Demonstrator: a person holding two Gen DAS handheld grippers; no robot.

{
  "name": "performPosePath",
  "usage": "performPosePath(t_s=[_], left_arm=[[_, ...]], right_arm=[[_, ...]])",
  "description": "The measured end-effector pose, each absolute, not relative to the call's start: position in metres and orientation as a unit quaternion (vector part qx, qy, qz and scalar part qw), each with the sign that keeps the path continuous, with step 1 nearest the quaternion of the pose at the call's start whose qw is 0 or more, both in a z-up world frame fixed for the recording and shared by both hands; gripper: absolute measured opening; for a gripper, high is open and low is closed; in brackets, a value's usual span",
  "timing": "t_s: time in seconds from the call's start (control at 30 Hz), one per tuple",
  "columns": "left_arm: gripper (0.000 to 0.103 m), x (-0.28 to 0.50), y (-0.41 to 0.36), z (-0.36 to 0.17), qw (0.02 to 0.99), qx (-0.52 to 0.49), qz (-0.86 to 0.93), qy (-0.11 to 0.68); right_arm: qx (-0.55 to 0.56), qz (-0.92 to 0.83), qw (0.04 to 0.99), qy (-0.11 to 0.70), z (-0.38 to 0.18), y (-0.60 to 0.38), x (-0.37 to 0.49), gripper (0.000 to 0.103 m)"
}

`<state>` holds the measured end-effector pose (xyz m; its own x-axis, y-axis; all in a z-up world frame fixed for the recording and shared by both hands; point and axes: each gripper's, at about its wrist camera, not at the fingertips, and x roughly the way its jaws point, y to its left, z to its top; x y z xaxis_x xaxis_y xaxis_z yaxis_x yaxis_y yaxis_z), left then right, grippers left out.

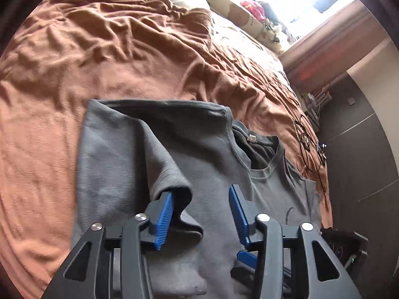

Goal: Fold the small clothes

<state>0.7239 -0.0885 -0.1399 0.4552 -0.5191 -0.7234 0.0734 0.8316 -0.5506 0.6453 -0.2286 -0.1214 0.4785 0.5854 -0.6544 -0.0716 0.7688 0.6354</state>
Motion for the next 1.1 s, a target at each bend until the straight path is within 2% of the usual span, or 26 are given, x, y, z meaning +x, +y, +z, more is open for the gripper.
performPosePath(t_s=[0.23,0.47,0.73,1.1], left_arm=[[0.051,0.706,-0.038,-0.144,0.830,-0.219,-0.126,0.498],[0.051,0.680,0.005,-0.164,0.822,-0.216,-0.080,0.521],[0.036,0.654,0.019,-0.182,0.806,-0.225,-0.075,0.542],[0.035,0.630,0.043,-0.204,0.784,-0.311,-0.064,0.534]], right_arm=[[0.196,0.207,0.833,0.475,-0.112,-0.191,0.662,0.061],[0.063,0.218,0.851,0.474,-0.098,-0.137,0.677,0.061],[-0.056,0.241,0.849,0.467,-0.100,-0.078,0.688,0.061],[-0.170,0.249,0.834,0.461,-0.128,-0.026,0.704,0.061]])
